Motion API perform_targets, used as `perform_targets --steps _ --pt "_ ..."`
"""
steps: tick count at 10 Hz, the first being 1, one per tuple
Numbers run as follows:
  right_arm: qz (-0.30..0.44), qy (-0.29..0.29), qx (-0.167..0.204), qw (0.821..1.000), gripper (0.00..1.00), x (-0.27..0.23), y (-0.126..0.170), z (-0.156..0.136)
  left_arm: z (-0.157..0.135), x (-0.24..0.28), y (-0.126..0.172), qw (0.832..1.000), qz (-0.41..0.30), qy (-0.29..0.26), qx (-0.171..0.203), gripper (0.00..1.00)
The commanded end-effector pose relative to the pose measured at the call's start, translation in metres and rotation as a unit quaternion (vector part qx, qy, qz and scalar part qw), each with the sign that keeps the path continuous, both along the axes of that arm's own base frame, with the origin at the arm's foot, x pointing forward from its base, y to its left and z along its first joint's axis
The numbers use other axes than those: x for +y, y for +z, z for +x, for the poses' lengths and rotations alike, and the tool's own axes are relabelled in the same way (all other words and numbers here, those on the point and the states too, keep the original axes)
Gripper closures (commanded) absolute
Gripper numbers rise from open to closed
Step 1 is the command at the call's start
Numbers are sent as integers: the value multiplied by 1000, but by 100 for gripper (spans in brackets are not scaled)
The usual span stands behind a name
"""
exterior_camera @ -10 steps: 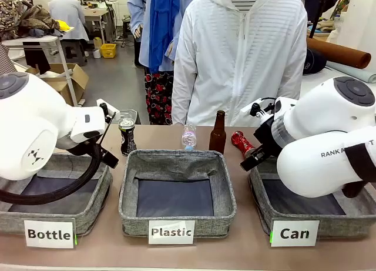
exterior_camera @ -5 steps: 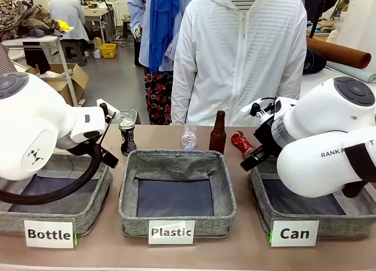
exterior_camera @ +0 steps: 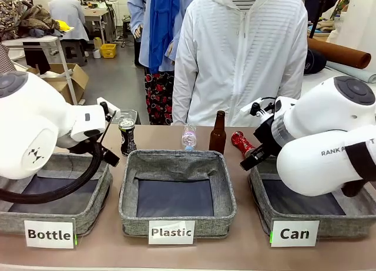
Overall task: Sort the can waste into the basket.
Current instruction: Pick up the can waste from the table and place it in the right Fabric basket.
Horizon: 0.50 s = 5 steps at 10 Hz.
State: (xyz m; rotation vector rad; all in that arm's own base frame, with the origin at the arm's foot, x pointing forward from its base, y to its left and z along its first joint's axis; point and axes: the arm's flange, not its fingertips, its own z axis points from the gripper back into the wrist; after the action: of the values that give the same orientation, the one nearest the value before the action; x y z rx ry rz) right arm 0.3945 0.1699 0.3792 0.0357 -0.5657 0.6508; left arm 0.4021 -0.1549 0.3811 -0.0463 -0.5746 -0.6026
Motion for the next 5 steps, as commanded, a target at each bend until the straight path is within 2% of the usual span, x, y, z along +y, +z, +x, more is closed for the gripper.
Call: perform_targets --steps 1,2,3,4,5 --pt "58 7 39 998 0 -10 64 -23 -41 9 68 997 -77 -13 -14 0" --pt "97 -69 69 990 0 -15 95 -35 -67 7 105 992 -113 34 41 0" --pt "162 -77 107 978 0 -32 116 -50 -94 26 125 987 -147 -10 58 0" --pt "224 -61 153 961 0 -66 132 -66 -120 61 145 975 -204 -51 78 0" --pt "282 -48 169 943 0 -105 138 -76 -143 100 152 961 -258 -64 73 0"
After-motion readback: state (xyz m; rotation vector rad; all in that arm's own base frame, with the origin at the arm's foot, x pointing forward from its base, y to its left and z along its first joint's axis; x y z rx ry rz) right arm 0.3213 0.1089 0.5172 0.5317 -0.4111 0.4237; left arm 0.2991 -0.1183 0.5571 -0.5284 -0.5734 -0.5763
